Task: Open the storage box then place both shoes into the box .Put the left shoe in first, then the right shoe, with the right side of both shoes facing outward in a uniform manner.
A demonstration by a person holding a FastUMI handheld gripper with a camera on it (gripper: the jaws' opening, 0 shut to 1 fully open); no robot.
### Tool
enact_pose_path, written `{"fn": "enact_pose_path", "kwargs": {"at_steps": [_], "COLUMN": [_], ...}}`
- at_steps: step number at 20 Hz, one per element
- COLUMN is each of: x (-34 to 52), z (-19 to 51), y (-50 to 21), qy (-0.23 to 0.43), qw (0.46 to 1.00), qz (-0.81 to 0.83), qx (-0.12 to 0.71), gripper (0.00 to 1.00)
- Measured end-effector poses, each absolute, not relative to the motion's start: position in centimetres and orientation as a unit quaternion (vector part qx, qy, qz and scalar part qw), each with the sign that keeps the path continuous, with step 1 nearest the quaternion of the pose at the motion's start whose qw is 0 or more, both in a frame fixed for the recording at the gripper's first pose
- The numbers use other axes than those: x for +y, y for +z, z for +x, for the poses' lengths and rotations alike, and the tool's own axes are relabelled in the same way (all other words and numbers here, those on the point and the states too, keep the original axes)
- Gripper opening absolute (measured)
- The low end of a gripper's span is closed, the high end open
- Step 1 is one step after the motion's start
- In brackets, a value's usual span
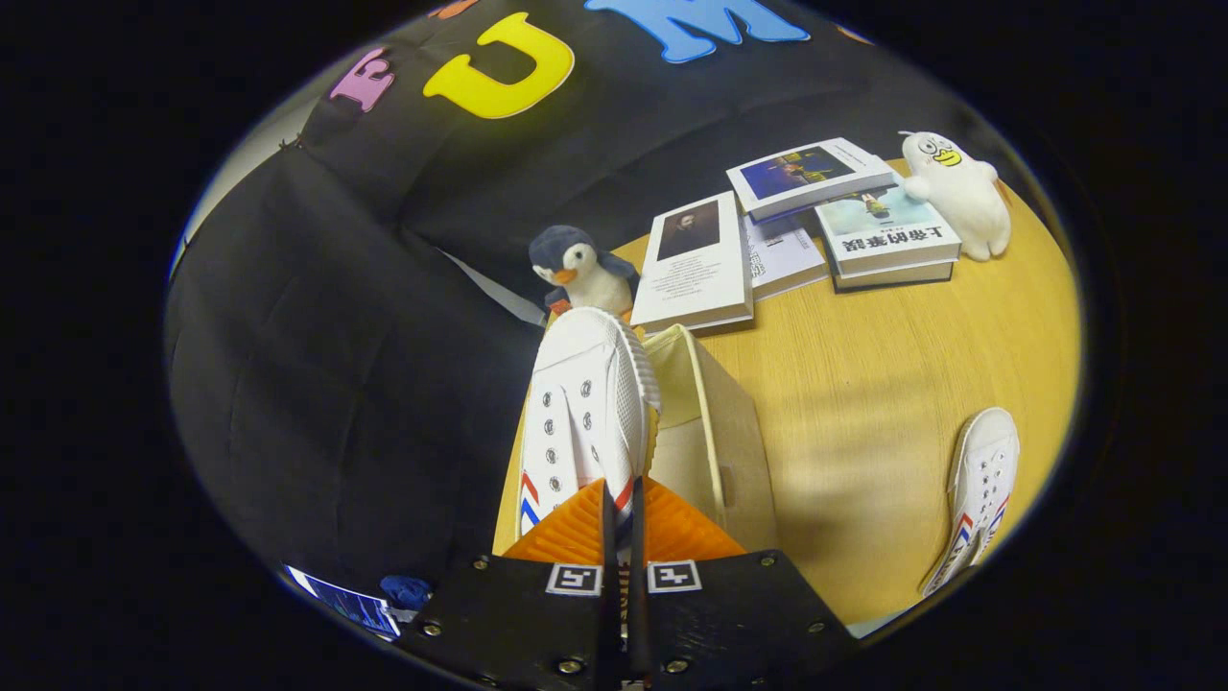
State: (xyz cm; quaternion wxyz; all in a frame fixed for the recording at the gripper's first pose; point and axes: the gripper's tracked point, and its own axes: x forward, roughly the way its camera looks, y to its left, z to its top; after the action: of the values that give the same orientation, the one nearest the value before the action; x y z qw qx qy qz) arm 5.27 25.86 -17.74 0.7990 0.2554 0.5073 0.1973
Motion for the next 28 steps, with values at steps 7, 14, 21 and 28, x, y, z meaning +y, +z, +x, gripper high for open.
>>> {"fn": "enact_pose_path", "kwargs": {"at_steps": [7,14,21,28], "x": [29.9,32.0,33.9,34.9], "z": [3.4,2.9,2.4,1.9], "y": [-21.6,-25.7,-28.6,-27.8], "qy": [0.198,0.178,0.160,0.201], "qw": [0.798,0.789,0.781,0.786], "qz": [0.195,0.152,0.135,0.142], "qx": [0.535,0.567,0.588,0.567], "gripper": [0.03,0.03,0.03,0.58]}}
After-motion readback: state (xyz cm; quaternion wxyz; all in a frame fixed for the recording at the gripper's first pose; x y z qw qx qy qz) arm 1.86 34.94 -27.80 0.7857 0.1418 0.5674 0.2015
